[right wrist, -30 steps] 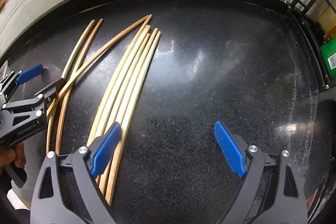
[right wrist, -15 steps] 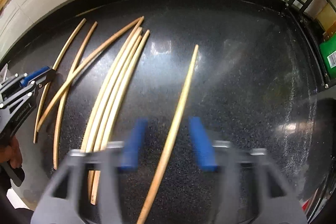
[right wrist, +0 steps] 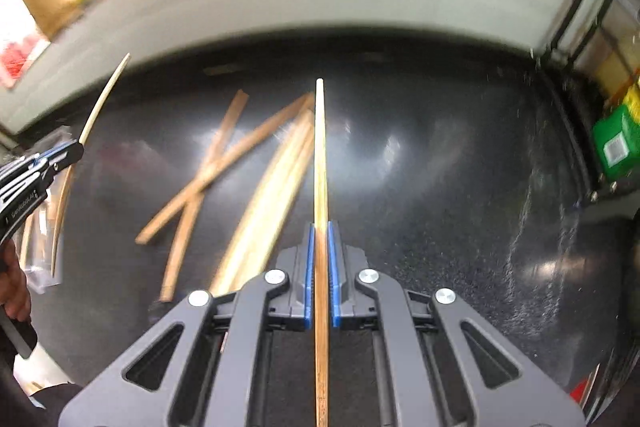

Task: Organize utensils
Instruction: 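Carry both chopsticks over the clear tray with both tools, then open both tools to drop the chopsticks into the clear tray, then move both tools back toward the remaining bamboo chopsticks, then grasp a bamboo chopstick with the left tool while the right tool grasps another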

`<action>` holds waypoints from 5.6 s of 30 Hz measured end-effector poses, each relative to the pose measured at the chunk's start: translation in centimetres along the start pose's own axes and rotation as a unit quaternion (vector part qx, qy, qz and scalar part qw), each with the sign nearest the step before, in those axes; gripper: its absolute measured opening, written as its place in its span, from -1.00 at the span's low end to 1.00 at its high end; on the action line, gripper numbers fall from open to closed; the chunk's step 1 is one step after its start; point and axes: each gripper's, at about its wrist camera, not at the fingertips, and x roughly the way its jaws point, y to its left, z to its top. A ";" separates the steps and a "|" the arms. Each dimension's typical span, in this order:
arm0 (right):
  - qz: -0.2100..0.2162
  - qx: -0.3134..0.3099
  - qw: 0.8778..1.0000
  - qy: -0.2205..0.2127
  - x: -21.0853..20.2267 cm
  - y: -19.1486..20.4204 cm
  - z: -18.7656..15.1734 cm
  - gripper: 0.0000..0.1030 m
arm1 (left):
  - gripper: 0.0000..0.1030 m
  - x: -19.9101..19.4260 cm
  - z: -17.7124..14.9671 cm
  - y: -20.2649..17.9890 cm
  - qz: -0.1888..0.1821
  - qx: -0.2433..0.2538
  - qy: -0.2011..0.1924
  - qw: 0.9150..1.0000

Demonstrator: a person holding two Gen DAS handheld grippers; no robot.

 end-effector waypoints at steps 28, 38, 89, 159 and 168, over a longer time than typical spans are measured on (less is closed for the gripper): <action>0.142 -0.189 0.968 -0.084 -15.3 20.1 0.2 -0.86 | -0.88 -18.1 -8.2 5.6 0.102 -0.141 -0.041 0.984; 0.197 -0.260 0.943 -0.067 -14.3 31.0 -0.4 -0.86 | -0.88 -20.5 -11.7 13.8 0.162 -0.208 -0.038 0.964; 0.250 -0.241 0.935 0.072 3.4 42.5 10.9 0.59 | 0.84 -7.2 -11.8 27.1 0.162 -0.285 0.022 0.944; -0.010 0.061 0.998 0.005 0.7 -1.7 -2.8 0.53 | 0.67 5.9 -2.7 -7.7 -0.096 0.154 0.006 0.983; -0.007 0.063 0.997 0.051 6.8 -1.4 -0.9 0.49 | 0.15 10.9 -2.3 -7.3 -0.142 0.165 0.032 0.976</action>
